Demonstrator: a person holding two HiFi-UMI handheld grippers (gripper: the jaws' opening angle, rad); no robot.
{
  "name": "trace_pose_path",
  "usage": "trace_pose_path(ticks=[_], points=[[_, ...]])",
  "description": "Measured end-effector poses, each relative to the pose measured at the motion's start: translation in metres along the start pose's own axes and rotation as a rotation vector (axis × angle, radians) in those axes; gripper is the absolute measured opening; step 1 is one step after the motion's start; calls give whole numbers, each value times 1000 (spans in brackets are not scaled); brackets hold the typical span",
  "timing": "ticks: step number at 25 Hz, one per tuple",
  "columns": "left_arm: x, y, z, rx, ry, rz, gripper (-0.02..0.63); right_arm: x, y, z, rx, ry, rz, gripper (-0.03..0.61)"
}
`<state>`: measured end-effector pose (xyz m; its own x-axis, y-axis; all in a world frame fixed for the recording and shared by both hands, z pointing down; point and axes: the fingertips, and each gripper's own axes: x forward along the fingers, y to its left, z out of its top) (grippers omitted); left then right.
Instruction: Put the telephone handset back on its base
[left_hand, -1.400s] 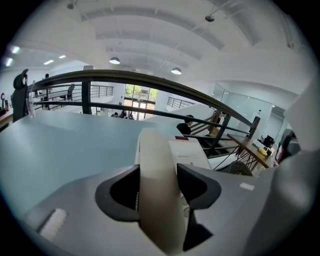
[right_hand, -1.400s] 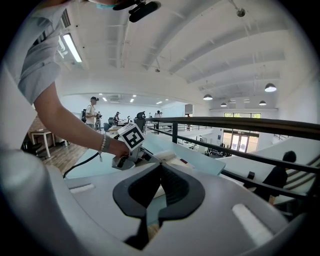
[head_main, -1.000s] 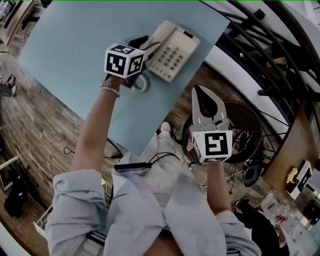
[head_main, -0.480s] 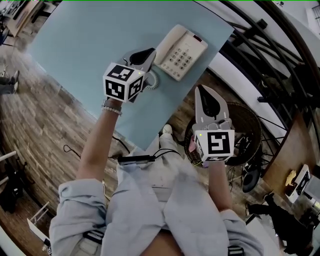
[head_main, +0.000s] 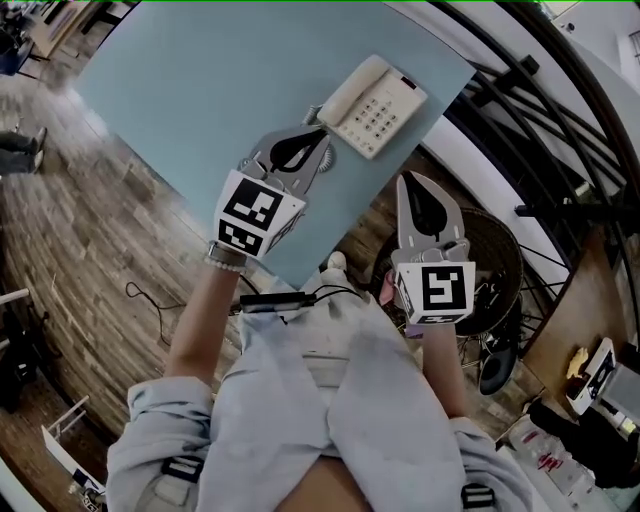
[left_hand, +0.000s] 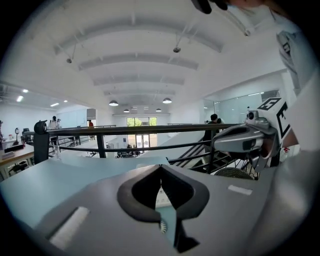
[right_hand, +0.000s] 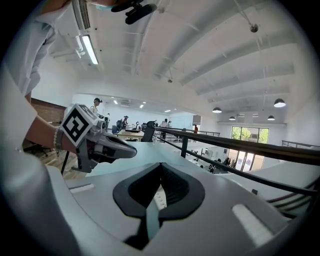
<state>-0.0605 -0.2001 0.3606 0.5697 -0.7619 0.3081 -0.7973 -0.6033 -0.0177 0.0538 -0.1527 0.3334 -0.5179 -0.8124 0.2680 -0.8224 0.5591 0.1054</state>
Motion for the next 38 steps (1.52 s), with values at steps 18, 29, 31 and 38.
trace_pose_path(ticks=[18, 29, 31, 38], points=[[-98, -7, 17, -111, -94, 115, 5, -17, 43, 39, -60, -63, 83, 7], [-111, -6, 15, -104, -89, 136, 5, -9, 62, 48, -81, -77, 131, 6], [-111, -5, 13, -109, -87, 134, 5, -8, 64, 50, -90, -79, 135, 6], [-110, -5, 11, -91, -74, 129, 5, -5, 65, 50, -96, -71, 130, 6]])
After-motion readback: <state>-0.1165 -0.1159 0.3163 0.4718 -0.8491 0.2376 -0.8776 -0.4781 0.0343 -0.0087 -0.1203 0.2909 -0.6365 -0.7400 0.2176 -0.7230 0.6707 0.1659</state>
